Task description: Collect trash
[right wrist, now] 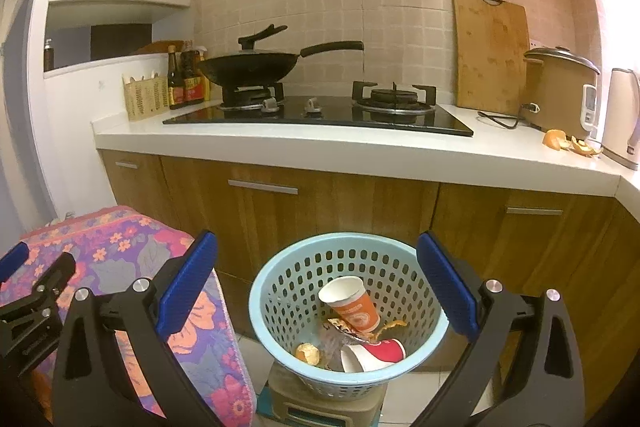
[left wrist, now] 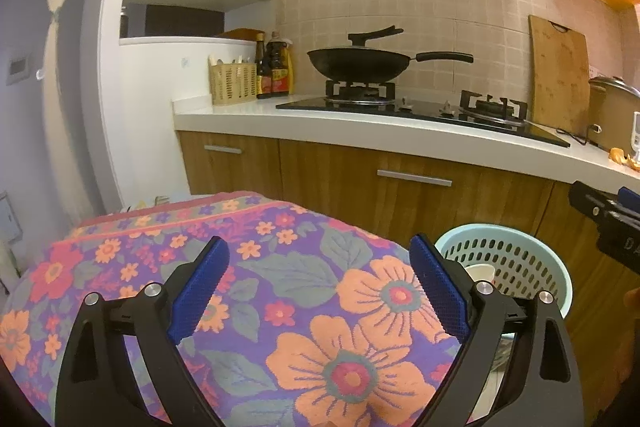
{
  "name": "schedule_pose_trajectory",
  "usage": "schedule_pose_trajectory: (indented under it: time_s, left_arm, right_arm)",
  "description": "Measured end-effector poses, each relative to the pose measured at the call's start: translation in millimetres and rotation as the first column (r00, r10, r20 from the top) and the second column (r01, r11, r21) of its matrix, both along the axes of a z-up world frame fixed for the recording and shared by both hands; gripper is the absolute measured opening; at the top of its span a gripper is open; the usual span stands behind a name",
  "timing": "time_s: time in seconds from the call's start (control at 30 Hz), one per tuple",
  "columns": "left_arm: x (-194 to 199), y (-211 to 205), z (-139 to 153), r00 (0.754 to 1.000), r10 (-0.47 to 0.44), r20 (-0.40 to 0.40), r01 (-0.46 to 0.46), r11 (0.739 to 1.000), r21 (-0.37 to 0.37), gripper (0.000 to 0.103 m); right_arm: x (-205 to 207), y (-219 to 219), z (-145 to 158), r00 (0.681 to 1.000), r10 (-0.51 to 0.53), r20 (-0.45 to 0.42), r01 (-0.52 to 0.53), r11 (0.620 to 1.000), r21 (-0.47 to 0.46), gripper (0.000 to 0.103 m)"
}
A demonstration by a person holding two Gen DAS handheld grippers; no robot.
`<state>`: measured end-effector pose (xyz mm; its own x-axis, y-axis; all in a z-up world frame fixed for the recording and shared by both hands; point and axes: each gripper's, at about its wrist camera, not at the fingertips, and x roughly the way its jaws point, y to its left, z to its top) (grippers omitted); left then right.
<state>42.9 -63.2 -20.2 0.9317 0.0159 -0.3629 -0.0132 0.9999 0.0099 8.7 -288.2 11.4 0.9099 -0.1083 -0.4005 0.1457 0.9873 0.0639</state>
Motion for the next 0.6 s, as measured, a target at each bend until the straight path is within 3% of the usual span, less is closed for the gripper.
schedule_pose_trajectory:
  time_s: [0.43, 0.6]
  left_arm:
    - [1.8, -2.4, -1.7, 1.000, 0.005, -0.007, -0.005, 0.999, 0.034, 0.094]
    - [4.7, -6.5, -5.5, 0.998, 0.062, -0.015, -0.060, 0.994, 0.088, 0.094]
  right_arm:
    - [1.4, -4.8, -2.5, 1.000, -0.009, -0.012, 0.009, 1.000, 0.018, 0.095]
    - [0.2, -2.8, -2.3, 1.000, -0.021, -0.002, 0.021, 1.000, -0.009, 0.095]
